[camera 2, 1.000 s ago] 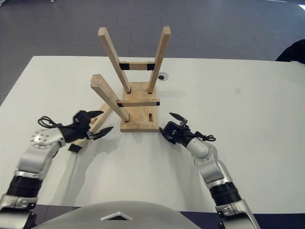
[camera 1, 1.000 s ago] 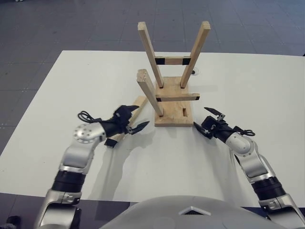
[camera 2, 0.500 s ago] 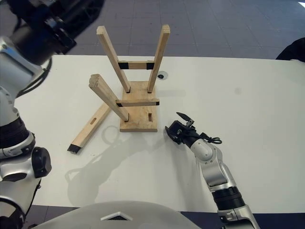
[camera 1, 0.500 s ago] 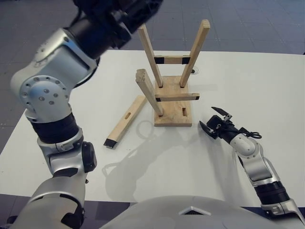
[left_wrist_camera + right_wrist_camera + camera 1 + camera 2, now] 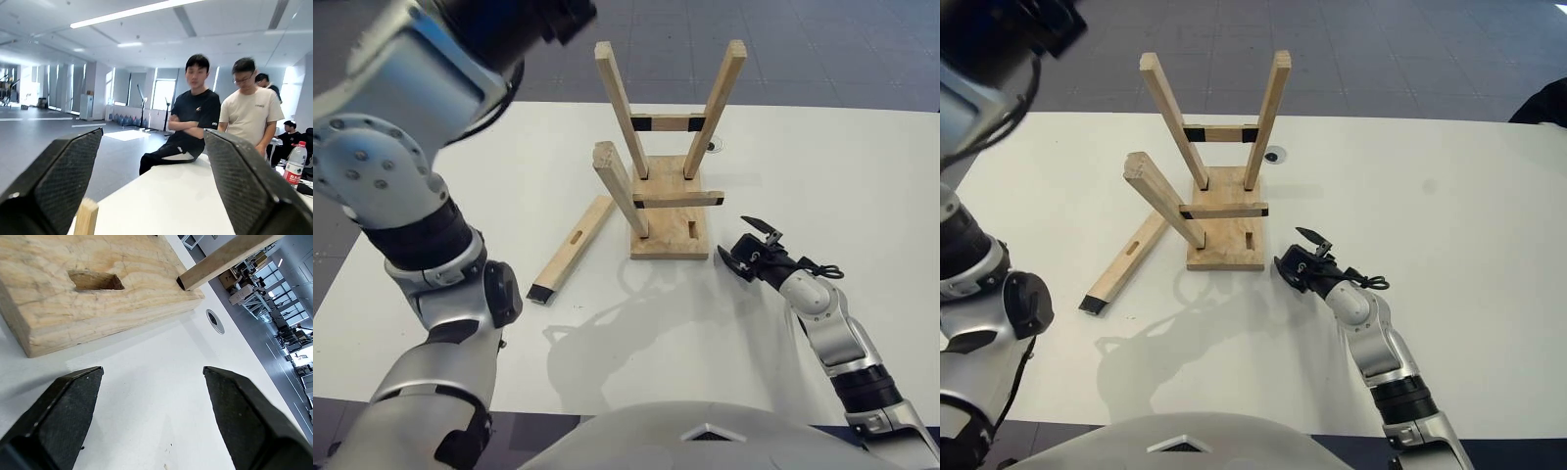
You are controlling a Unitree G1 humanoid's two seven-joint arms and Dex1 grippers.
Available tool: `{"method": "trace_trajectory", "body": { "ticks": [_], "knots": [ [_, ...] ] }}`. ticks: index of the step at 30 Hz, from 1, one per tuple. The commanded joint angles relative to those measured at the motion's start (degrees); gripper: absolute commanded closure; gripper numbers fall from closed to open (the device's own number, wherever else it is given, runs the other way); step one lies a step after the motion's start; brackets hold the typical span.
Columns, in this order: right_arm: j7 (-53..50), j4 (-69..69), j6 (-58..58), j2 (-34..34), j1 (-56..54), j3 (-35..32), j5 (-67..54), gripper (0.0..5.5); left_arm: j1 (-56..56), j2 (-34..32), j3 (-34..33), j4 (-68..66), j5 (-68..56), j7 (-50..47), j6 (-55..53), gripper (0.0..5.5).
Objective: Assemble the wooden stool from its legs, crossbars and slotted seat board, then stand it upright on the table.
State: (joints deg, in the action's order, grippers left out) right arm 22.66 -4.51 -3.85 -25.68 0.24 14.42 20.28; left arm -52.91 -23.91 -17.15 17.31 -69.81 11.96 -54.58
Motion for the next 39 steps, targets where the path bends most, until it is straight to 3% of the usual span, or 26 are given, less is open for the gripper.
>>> {"method": "trace_trajectory", "body": {
  "ticks": [1, 2, 6, 7, 13, 20, 23, 26, 29, 32, 39],
  "knots": [
    [0.14, -0.17, -0.03, -0.12, -0.36, 0.64, 0.71, 1.72, 3.10, -2.11, 1.78, -0.22, 0.29, 1.34, -1.68, 1.69],
    [0.07, -0.30, -0.14, -0.06, -0.26, 0.68, 0.77, 1.72, 5.76, -2.63, 3.20, 0.26, 0.51, 2.32, -2.87, 1.69],
    [-0.59, -0.01, -0.30, 0.63, -0.42, 0.90, 1.01, 1.72, 30.26, -6.25, 20.27, 6.03, 6.50, 8.56, -8.88, 1.69],
    [-0.66, 0.02, -0.30, 0.72, -0.48, 0.93, 1.03, 1.72, 31.35, -5.92, 21.47, 5.83, 8.07, 8.72, -8.15, 1.69],
    [-0.92, -0.24, -0.49, 0.75, 0.33, 1.02, 1.10, 1.72, 16.74, -2.55, 13.78, -1.57, 10.07, 8.18, 0.39, 1.69],
    [-0.88, -0.62, -0.65, 0.48, 1.02, 0.97, 1.19, 1.72, 12.27, -2.34, -0.20, 3.53, -11.71, 3.77, 2.90, 1.69],
    [-0.76, -1.21, -0.71, 0.01, 1.30, 0.64, 1.26, 1.72, 15.64, -7.86, -5.86, 0.02, -8.22, 3.34, 4.77, 1.69],
    [-0.91, -2.31, -1.00, -0.49, 2.13, -0.32, 1.05, 1.72, 31.02, -15.06, -8.91, 2.33, 0.77, 11.24, 5.72, 1.69],
    [-1.02, -2.88, -1.21, -0.68, 2.82, -0.84, 1.05, 1.72, 49.03, -19.01, -7.70, 5.04, 9.02, 20.77, 7.37, 1.69],
    [-1.07, -3.10, -1.51, -0.65, 2.94, -1.10, 1.15, 1.72, 59.79, -22.52, -1.30, 6.12, 19.79, 25.65, 10.91, 1.69],
    [-0.79, -2.89, -1.75, -1.08, 2.69, -0.53, 1.98, 1.72, 62.98, -22.44, 11.89, 4.14, 41.07, 18.44, 13.69, 1.69]
  ]
}}
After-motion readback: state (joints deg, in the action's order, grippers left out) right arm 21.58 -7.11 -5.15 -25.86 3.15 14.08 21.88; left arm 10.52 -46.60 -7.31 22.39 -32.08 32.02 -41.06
